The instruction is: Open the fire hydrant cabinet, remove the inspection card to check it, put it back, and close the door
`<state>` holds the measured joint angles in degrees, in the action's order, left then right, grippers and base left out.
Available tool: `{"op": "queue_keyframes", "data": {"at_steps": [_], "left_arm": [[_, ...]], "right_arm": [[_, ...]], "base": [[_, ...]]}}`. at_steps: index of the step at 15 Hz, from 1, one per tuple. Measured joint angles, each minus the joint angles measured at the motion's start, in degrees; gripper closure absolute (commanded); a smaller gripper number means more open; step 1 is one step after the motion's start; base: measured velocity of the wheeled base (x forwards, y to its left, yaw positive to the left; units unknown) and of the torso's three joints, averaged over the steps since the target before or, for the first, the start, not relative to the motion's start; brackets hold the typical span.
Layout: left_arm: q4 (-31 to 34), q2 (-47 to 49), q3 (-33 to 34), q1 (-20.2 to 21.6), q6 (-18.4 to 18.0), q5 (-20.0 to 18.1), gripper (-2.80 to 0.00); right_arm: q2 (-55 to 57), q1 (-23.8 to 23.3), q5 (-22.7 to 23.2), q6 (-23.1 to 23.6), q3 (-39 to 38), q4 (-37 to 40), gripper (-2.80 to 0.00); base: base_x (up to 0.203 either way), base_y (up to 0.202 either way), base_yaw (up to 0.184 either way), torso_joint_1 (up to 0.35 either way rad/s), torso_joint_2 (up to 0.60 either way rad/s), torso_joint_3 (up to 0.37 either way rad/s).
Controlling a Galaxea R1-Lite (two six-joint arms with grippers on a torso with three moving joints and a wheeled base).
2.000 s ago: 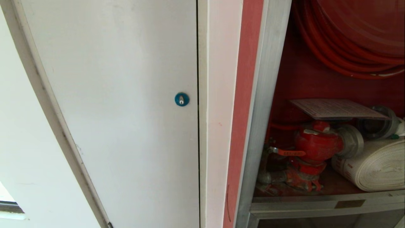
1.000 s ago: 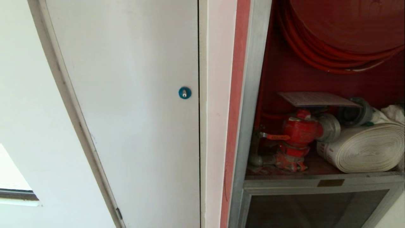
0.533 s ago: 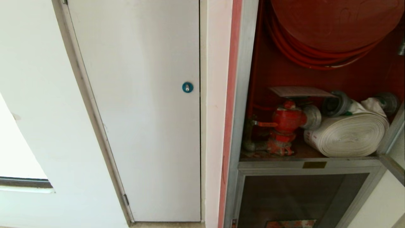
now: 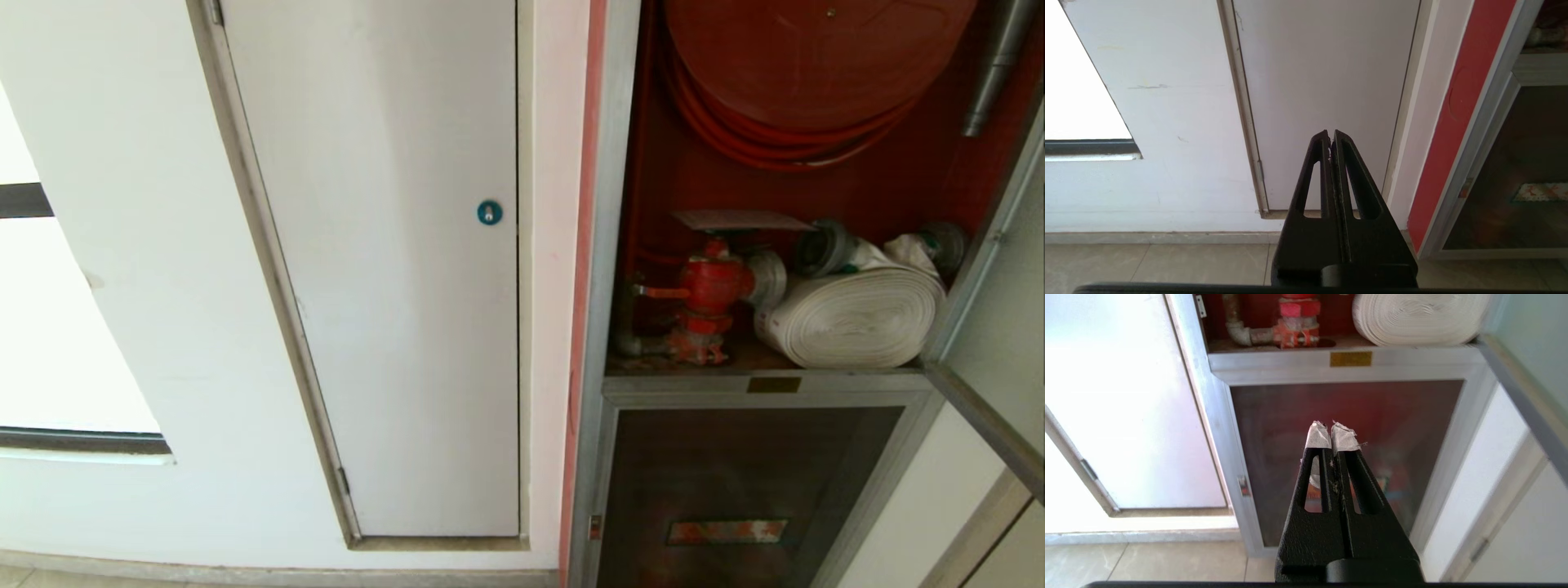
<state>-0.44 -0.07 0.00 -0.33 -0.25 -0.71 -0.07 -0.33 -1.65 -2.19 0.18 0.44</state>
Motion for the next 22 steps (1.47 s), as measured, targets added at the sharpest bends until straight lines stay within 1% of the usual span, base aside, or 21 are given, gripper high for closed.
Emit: {"op": "queue_keyframes", "data": {"at_steps": [8, 22], "left_arm": [[0.02, 0.00, 0.00, 0.00, 0.22, 0.02, 0.00], [0.02, 0.00, 0.00, 0.00, 0.25, 0.27, 0.00]], "right_arm": [[0.00, -0.02, 0.00, 0.00, 0.00, -0.02, 0.00], [0.00, -0.02, -0.01, 0.00, 0.00, -0.02, 0.00]], "base": [[-0.187, 0.000, 0.000, 0.001, 0.00, 0.000], [0.000, 0.000, 0.000, 0.000, 0.00, 0.000]]}}
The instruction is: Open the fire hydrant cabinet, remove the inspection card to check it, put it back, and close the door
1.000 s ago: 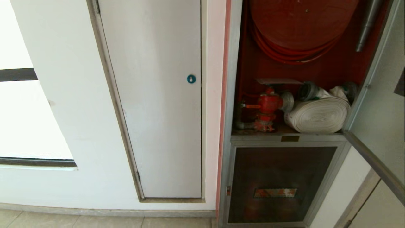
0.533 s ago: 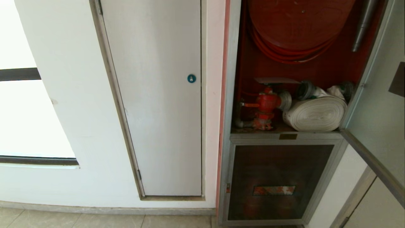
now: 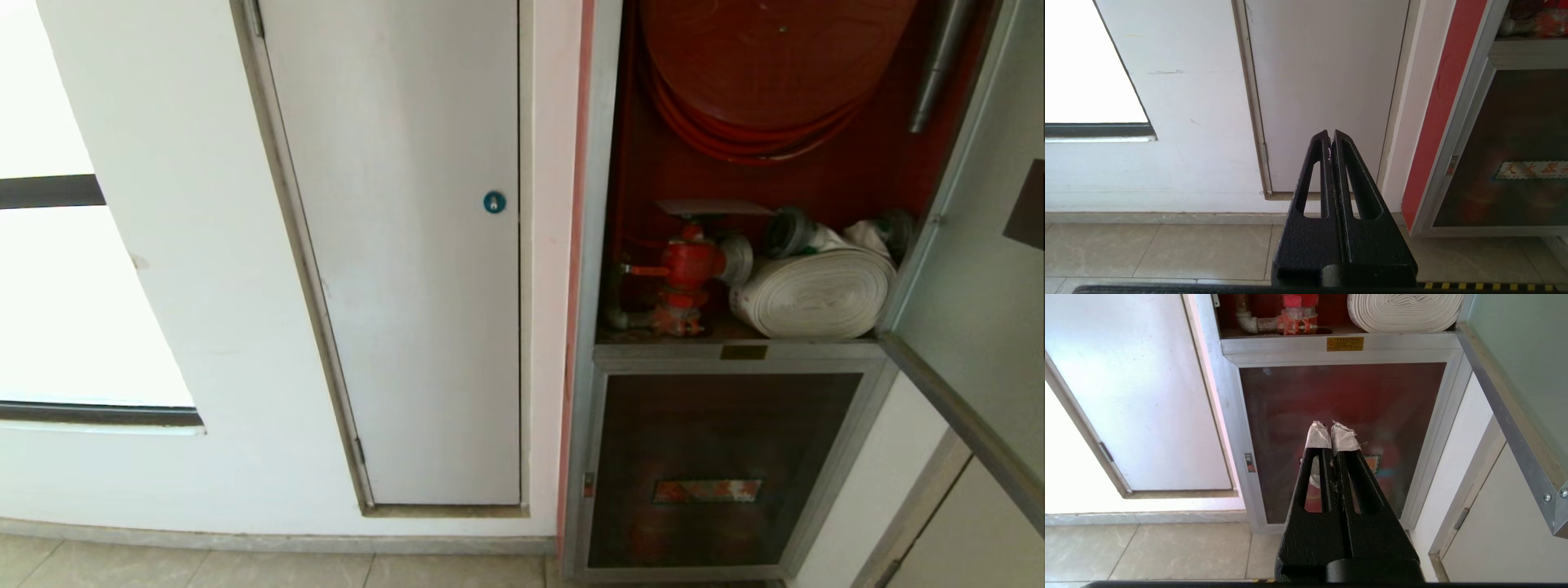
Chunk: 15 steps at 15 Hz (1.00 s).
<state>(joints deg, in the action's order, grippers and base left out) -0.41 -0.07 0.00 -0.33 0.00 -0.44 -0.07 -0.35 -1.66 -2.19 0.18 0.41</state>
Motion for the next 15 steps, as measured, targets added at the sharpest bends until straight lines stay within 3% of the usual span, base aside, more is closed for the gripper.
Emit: {"op": "queue_keyframes", "data": {"at_steps": [11, 15], "left_arm": [[0.00, 0.00, 0.00, -0.02, 0.00, 0.00, 0.00], [0.00, 0.00, 0.00, -0.02, 0.00, 0.02, 0.00]], "right_arm": [[0.00, 0.00, 0.09, 0.71, 0.31, -0.06, 0.00], [0.94, 0.05, 1.26, 1.60, 8.30, 0.77, 0.00]], "base": [[0.000, 0.000, 0.000, 0.000, 0.00, 0.000], [0.000, 0.000, 0.000, 0.000, 0.00, 0.000]]}}
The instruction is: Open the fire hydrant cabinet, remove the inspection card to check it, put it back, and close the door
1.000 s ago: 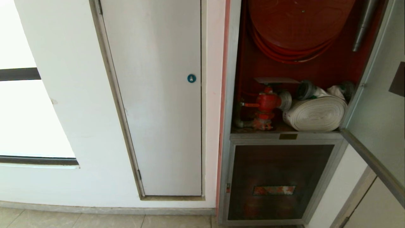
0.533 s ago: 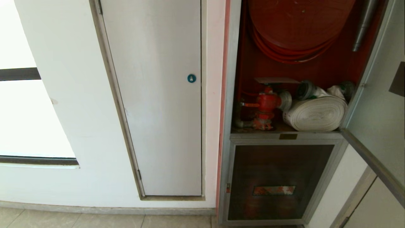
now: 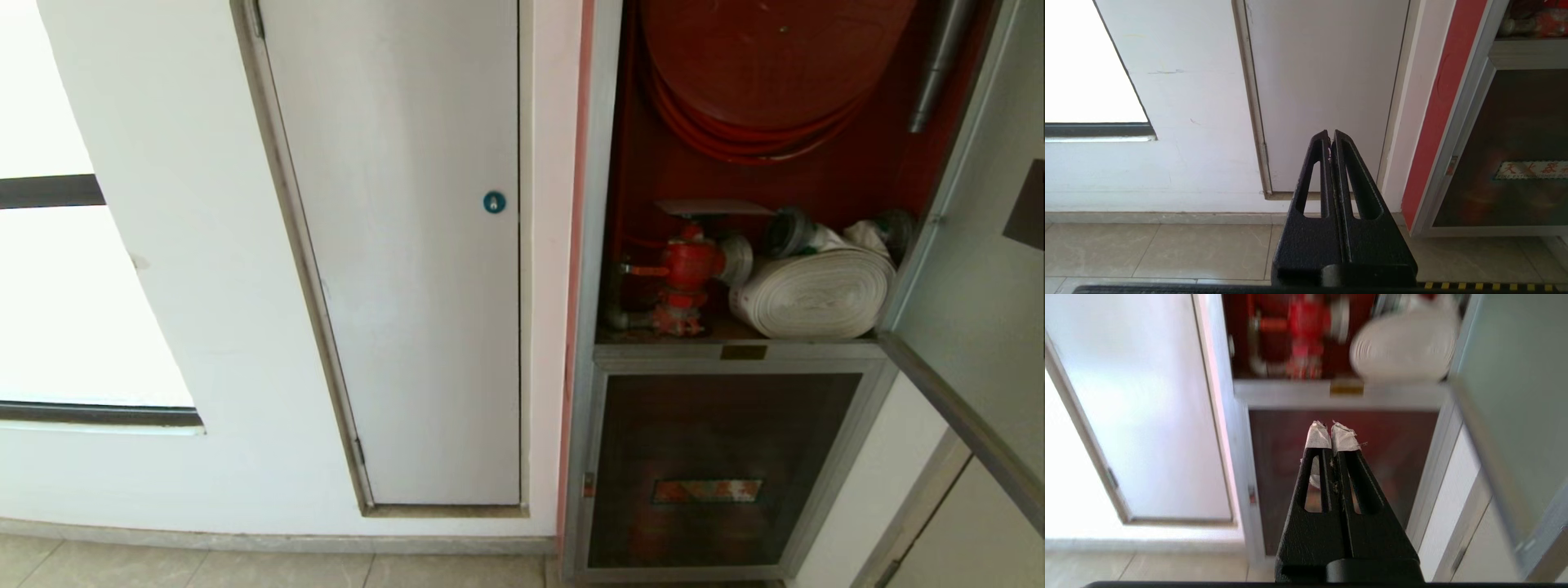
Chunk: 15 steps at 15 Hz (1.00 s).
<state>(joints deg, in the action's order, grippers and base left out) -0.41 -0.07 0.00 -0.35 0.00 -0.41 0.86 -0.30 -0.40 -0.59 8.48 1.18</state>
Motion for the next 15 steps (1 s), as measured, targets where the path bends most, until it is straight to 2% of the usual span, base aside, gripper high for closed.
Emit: {"op": "queue_keyframes", "data": {"at_steps": [3, 6, 8, 10, 13, 15], "left_arm": [[0.00, 0.00, 0.00, 0.00, 0.00, -0.02, 0.00], [0.00, 0.00, 0.00, 0.00, -0.02, -0.05, 0.00], [0.00, 0.00, 0.00, 0.00, 0.00, -0.04, 0.00], [0.00, 0.00, 0.00, 0.00, 0.00, -0.02, 0.00], [0.00, 0.00, 0.00, 0.02, 0.00, -0.05, 0.00], [0.00, 0.00, 0.00, 0.00, 0.00, -0.02, 0.00]], "right_arm": [[6.04, -0.02, -0.64, 0.87, 8.10, -0.22, 0.00], [14.75, -0.07, -5.49, 1.03, 18.49, -0.82, 0.00], [20.31, -0.10, -12.08, 1.12, 27.34, -2.14, 0.00], [25.75, -0.11, -20.89, 1.15, 34.65, -2.97, 0.00], [31.15, -0.13, -34.84, 1.19, 38.52, -3.41, 0.00], [33.38, -0.13, -42.14, 1.19, 39.54, -4.51, 0.00]], "base": [[0.000, 0.000, 0.000, 0.000, 0.00, 0.000], [0.000, 0.000, 0.000, 0.000, 0.00, 0.000], [0.000, 0.000, 0.000, 0.000, 0.00, 0.000], [0.000, 0.000, 0.000, 0.000, 0.00, 0.000], [0.000, 0.000, 0.000, 0.000, 0.00, 0.000], [0.000, 0.000, 0.000, 0.000, 0.00, 0.000]]}}
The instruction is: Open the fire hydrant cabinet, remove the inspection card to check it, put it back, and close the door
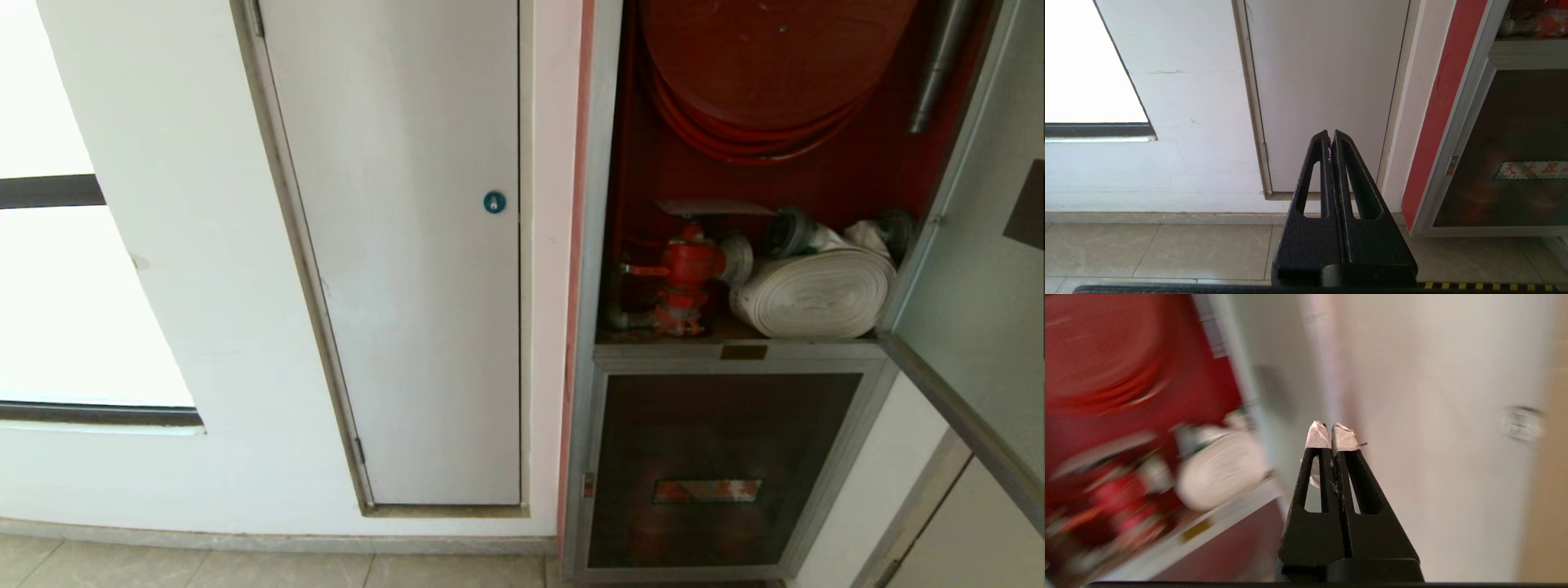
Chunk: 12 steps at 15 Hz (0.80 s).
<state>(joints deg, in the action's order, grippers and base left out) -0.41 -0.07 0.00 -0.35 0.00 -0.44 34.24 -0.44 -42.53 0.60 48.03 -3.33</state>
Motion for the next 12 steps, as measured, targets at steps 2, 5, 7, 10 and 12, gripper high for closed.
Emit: {"op": "queue_keyframes", "data": {"at_steps": [2, 5, 7, 10, 12], "left_arm": [[0.00, 0.00, 0.00, 0.00, 0.00, 0.02, 0.00], [0.00, 0.00, 0.00, 0.02, 0.00, -0.02, 0.00], [0.00, 0.00, 0.00, 0.00, 0.00, 0.02, 0.00], [0.00, 0.00, 0.00, 0.00, 0.00, 0.00, 0.00], [0.00, 0.00, 0.00, 0.00, 0.00, 0.00, 0.00]], "right_arm": [[1.42, -0.05, -5.61, 0.00, 0.31, -1.70, 0.00], [2.54, -1.75, -11.18, -0.49, -0.70, -4.53, 0.00], [3.48, -4.57, -11.37, -0.97, -3.75, -9.88, 0.00], [5.22, -10.39, -10.17, -1.30, -9.71, -19.69, 0.00], [6.12, -15.33, -7.04, -1.44, -13.60, -25.68, 0.00]], "base": [[0.000, 0.000, 0.000, 0.000, 0.00, 0.000], [0.000, 0.000, 0.000, 0.000, 0.00, 0.000], [0.000, 0.000, 0.000, 0.000, 0.00, 0.000], [0.000, 0.000, 0.000, 0.000, 0.00, 0.000], [0.000, 0.000, 0.000, 0.000, 0.00, 0.000]]}}
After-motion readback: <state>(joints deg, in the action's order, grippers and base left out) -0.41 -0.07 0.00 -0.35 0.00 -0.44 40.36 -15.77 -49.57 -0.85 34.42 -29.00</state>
